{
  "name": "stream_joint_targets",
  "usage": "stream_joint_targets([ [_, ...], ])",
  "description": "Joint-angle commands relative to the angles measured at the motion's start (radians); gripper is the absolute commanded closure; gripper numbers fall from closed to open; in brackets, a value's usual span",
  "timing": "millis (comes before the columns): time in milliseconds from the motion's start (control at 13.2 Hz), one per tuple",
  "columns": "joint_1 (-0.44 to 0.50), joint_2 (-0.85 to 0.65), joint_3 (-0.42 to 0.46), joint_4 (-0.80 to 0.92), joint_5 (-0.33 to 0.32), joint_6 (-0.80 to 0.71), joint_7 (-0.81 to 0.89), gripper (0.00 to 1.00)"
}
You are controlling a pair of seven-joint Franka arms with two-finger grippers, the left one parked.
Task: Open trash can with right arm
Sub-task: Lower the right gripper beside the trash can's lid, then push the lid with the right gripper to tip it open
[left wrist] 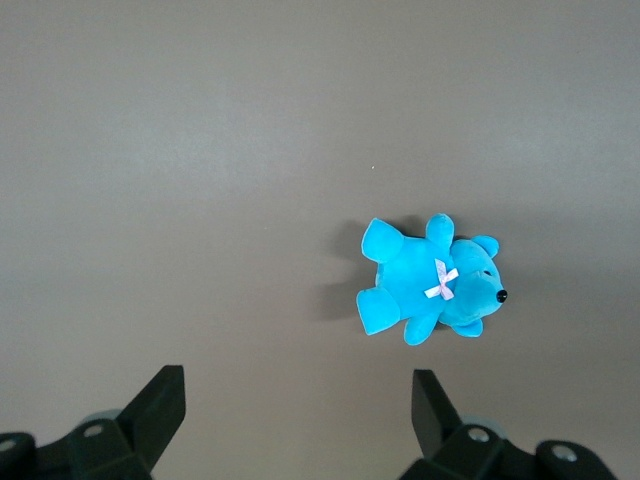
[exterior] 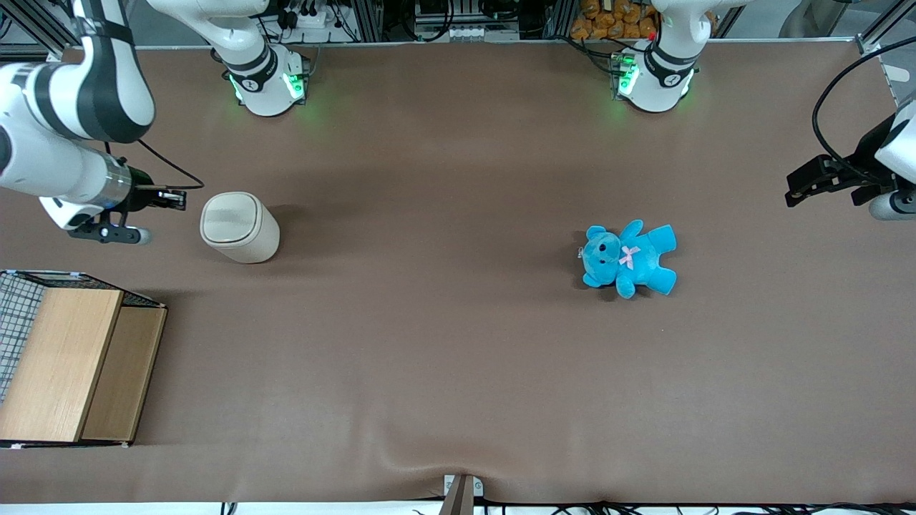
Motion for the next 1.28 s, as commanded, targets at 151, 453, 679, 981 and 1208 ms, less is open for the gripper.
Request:
stream_joint_targets([
  [151,-0.011,-0.029,0.004,-0.12,-0.003,0.143,-0.016,1.0],
  [453,-0.011,-0.003,0.004,-0.144,-0.005,0.185,-0.016,1.0],
  [679,-0.011,0.009,0.004,-0.157,-0.003,0.206,-0.016,1.0],
  [981,-0.011,0.043,0.004,-0.174,-0.005,0.26,-0.016,1.0],
  [1208,-0.011,0.059,0.004,-0.177,-0.005,0.283,-0.016,1.0],
])
